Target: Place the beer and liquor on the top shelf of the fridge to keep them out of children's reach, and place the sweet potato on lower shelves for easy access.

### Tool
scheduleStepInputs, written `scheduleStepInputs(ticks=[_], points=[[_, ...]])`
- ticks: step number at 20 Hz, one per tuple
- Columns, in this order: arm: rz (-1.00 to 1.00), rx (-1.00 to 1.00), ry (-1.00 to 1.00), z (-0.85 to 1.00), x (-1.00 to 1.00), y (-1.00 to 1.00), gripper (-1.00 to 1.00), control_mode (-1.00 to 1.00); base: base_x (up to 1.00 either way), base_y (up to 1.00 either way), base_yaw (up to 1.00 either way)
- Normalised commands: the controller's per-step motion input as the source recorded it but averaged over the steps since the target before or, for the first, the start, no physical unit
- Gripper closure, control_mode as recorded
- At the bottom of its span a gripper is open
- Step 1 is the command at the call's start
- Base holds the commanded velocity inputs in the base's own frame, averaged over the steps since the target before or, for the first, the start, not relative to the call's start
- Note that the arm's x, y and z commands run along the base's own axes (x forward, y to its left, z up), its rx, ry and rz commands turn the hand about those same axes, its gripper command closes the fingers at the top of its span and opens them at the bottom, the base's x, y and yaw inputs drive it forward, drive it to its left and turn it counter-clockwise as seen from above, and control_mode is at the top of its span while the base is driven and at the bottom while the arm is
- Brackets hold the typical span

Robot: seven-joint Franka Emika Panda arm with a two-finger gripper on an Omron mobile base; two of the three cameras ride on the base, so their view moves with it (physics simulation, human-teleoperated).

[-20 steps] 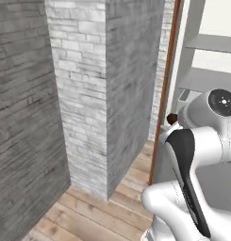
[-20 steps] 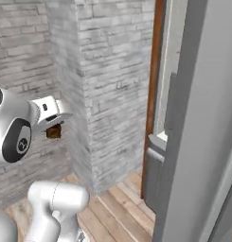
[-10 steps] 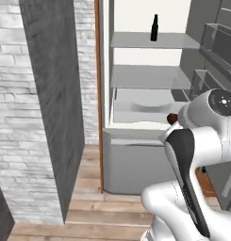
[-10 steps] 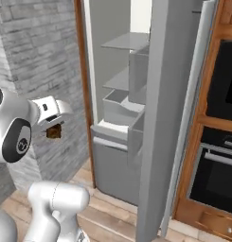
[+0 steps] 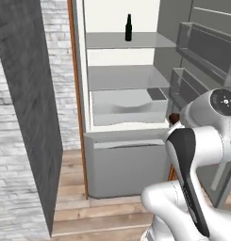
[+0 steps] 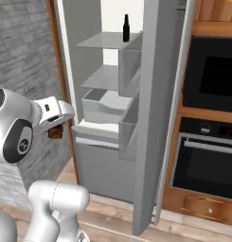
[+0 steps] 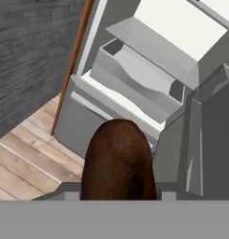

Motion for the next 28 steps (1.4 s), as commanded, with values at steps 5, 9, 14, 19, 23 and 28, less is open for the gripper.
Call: scheduleStepInputs(ticks=[5, 9, 14, 19, 23, 28], points=[[0.0, 0.0, 0.0, 0.0, 0.0, 0.0, 1.0, 1.0, 0.51, 0.28, -0.07], [0.0, 0.0, 0.0, 0.0, 0.0, 0.0, 1.0, 1.0, 0.76, 0.22, -0.09], [0.0, 0.0, 0.0, 0.0, 0.0, 0.0, 1.0, 1.0, 0.84, 0.17, -0.11], [0.0, 0.0, 0.0, 0.0, 0.0, 0.0, 1.0, 1.0, 0.74, 0.26, -0.12], [0.0, 0.0, 0.0, 0.0, 0.0, 0.0, 1.0, 1.0, 0.53, 0.23, -0.19], [0.0, 0.0, 0.0, 0.0, 0.0, 0.0, 1.0, 1.0, 0.41, 0.2, -0.28]])
